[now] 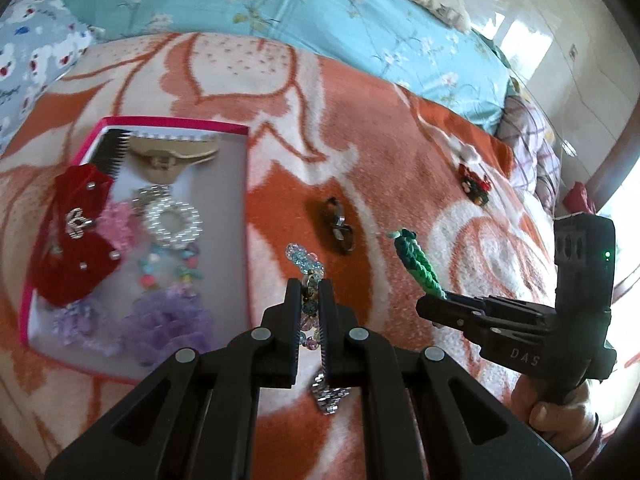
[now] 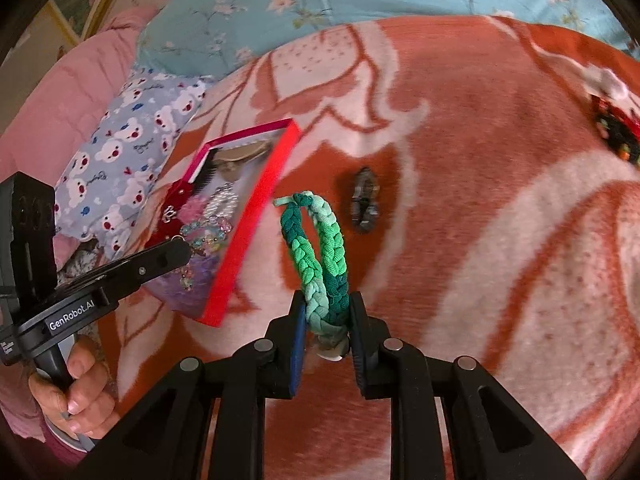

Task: Organize jewelry
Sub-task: 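Carry bead bracelet and green hair tie into the box and open both tools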

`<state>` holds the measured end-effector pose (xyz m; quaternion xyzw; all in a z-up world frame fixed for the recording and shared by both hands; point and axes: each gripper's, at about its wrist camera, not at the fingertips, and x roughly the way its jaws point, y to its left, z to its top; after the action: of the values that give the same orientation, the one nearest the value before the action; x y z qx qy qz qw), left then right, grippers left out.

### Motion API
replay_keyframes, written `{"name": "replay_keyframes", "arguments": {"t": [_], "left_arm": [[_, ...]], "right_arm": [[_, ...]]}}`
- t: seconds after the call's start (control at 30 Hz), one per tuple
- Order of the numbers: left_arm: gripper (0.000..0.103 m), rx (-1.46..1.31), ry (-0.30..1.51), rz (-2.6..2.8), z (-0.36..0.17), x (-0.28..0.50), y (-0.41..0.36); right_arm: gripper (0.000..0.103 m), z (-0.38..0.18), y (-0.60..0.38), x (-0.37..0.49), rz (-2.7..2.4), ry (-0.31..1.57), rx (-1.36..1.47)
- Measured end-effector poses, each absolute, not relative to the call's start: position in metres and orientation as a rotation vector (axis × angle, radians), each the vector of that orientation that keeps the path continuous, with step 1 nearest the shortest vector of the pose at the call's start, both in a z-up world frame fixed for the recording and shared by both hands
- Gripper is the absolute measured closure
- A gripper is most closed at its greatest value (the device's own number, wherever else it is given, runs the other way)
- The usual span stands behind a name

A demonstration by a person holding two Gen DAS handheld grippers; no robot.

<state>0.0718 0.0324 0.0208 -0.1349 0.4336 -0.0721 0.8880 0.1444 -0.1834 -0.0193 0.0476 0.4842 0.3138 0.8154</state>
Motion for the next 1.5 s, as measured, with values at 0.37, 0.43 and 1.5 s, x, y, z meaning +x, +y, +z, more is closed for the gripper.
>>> {"name": "replay_keyframes", "arguments": {"t": [0.37,0.43,1.5], "left_arm": [[0.097,-0.335,0.87,-0.057,0.021,0.049,0.09],[0.097,-0.34,0.864,-0.03,0.021,0.044,0.102],[0.096,-0.404,0.905,0.087,-0.033,0.065,0.177]], "right_arm": [[0.083,-0.01,-0.124,0.138,0.766,1.027,0.062],[0.083,-0.009,-0.11,0.137,0.788,1.027,0.055],[0.079,-0.062,0.018,0.157,0.797,1.121,-0.044]]}}
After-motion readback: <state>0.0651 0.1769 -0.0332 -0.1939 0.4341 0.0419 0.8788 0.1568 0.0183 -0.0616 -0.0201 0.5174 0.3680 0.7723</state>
